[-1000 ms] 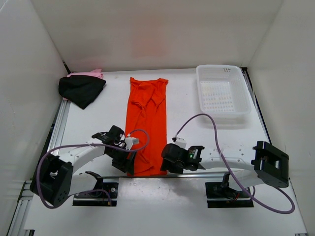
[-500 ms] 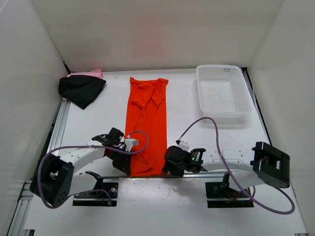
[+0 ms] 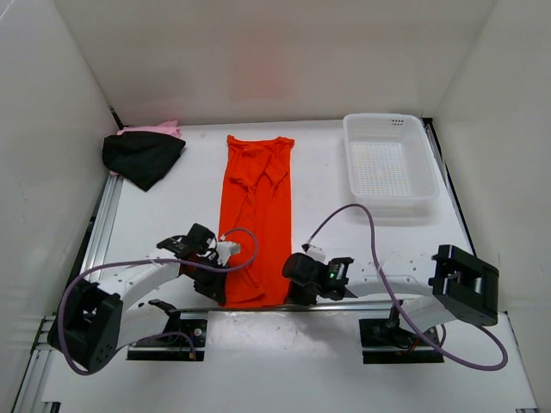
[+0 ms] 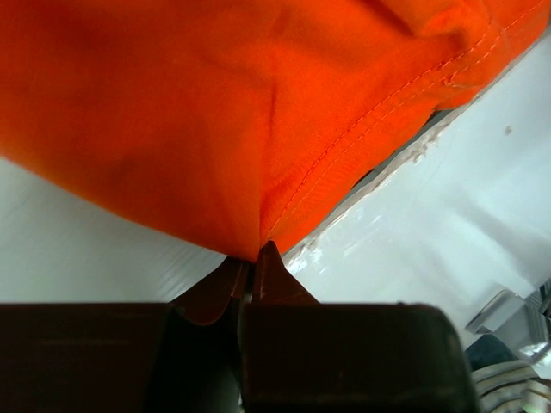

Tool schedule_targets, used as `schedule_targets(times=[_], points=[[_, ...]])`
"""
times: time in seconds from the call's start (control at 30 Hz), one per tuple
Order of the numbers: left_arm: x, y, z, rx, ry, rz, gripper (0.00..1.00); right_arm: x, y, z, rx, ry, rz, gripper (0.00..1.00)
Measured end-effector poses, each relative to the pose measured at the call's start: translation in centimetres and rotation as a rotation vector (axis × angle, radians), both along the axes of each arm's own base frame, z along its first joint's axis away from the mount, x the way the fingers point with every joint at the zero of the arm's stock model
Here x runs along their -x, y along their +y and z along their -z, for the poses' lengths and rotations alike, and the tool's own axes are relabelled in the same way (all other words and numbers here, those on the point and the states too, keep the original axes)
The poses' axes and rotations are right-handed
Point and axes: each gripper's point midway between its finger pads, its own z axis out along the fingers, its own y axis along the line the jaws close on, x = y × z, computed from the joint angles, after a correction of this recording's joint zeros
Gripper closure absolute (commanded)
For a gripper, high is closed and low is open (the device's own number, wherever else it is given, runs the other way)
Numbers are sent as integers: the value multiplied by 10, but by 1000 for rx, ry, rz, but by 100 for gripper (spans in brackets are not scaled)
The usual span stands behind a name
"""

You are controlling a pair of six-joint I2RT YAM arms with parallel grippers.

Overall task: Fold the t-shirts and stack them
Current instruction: Grab the bottom of the folded rectangular tshirt with both arms, then fold the folded rectangular tshirt in 1/3 of the way

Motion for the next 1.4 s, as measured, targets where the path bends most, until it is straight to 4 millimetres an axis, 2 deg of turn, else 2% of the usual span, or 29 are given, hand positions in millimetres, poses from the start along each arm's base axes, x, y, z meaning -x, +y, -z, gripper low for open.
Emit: schedule_targets(times=[0.13, 0.23, 0.4, 0.47, 0.53, 0.67, 0.8, 1.03, 1.13, 1.33, 1.37, 1.4], points=[[-7, 6, -12, -46, -27, -5, 90, -8, 3, -17, -11, -39, -4, 100], [-34, 2, -40, -70, -103, -17, 90, -28, 7, -48, -43, -102, 0, 100], [-95, -5, -95, -89, -214, -83, 90, -88, 17, -104, -88, -215, 25, 100], [-121, 0, -108, -110, -233, -133, 90, -118, 16, -119, -84, -252, 34, 100], [-144, 6, -115, -131, -234, -183, 90, -146, 14, -123, -57, -270, 42, 100], [-189, 19, -118, -151, -225, -270, 90, -199, 14, -119, 0, -280, 21, 100], [-222, 28, -110, -170, -204, -320, 90, -232, 16, -108, 22, -261, -6, 100], [-261, 24, -83, -172, -146, -328, 90, -260, 12, -91, 32, -211, -30, 100], [-271, 20, -73, -165, -125, -325, 90, -272, 9, -84, 31, -193, -21, 100], [-293, 12, -65, -136, -136, -321, 90, -295, 1, -68, 36, -147, -3, 100], [-295, 11, -64, -135, -137, -321, 90, -298, 2, -66, 34, -142, -4, 96], [-298, 11, -63, -134, -141, -322, 85, -302, 3, -64, 31, -134, -4, 89]])
